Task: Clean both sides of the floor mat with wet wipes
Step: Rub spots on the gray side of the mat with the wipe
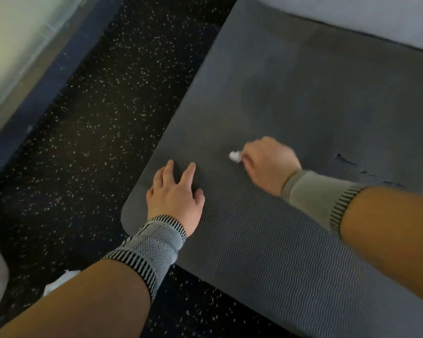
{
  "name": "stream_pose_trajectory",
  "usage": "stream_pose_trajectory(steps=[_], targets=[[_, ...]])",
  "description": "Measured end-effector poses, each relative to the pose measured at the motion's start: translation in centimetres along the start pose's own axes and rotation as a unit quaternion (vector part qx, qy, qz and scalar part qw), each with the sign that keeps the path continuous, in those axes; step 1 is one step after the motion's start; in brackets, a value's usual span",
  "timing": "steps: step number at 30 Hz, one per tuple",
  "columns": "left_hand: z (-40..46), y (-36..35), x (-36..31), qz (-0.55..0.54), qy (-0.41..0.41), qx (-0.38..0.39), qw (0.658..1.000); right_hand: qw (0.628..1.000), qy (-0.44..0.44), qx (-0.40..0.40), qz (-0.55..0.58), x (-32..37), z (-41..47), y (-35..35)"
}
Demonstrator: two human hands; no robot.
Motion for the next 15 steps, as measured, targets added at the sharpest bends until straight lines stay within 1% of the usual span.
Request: stream_pose_trajectory(steps=[1,2,3,4,5,6,7,8,9,10,11,12,13,14,15], targets=[[0.1,0.1,-0.1,-0.003,0.004,-0.001,1.0,0.999,-0.048,-0.009,-0.007,-1.7,0.4,0.1],[0.1,0.3,-0.2,-0.005,0.008,0.0,1.0,0.997,-0.067,-0.024,-0.004,-1.9,0.2,0.2],[0.2,0.4,-0.3,-0.009,0.011,0.002,1.0,0.998,-0.054,-0.036,0.012,-0.8,-0.3,0.3],[0.3,0.5,-0.3,-0.012,0.014,0.002,1.0,0.999,-0.015,-0.024,0.039,1.3,-1.1,0.1],[0.3,0.6,-0.4,-0.014,0.015,0.001,1.0,0.997,0.043,-0.001,0.061,3.6,-2.2,-0.4],[0.4,0.6,-0.4,-0.014,0.013,-0.003,1.0,0.993,0.097,0.023,0.058,4.8,-2.8,-0.9],[0.4,0.7,-0.4,-0.014,0.007,-0.009,1.0,0.99,0.129,0.029,0.042,4.6,-2.6,-0.9],[0.4,0.7,-0.5,-0.01,-0.001,-0.017,1.0,0.992,0.117,0.036,0.029,3.4,-1.6,-0.6],[0.5,0.8,-0.5,-0.005,-0.012,-0.024,1.0,0.998,0.059,0.026,0.015,1.3,-0.1,0.0],[0.6,0.8,-0.6,-0.002,-0.021,-0.026,0.999,1.0,-0.017,0.002,0.002,-1.4,1.2,0.6],[0.8,0.9,-0.5,-0.007,-0.026,-0.025,0.999,0.996,-0.085,-0.01,-0.008,-3.5,1.7,0.8],[1.0,1.0,-0.5,-0.017,-0.027,-0.023,0.999,0.993,-0.114,-0.025,-0.01,-4.3,1.6,0.6],[1.2,1.1,-0.5,-0.029,-0.026,-0.02,0.999,0.992,-0.122,-0.02,-0.003,-3.7,1.1,0.4],[1.3,1.3,-0.6,-0.038,-0.025,-0.019,0.999,0.995,-0.095,-0.018,0.014,-1.7,0.4,0.2],[1.4,1.4,-0.6,-0.042,-0.024,-0.021,0.999,0.998,-0.044,0.001,0.044,1.0,-0.8,-0.1]])
Point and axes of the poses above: each hand's wrist, its own z-axis towards the middle knuckle, its own y-axis out of the back of the hand, x = y × z, the point moved 7 cm from there along z, towards the middle knuckle, and after that the axes turned 4 degrees about y, right-handed, at the moved point
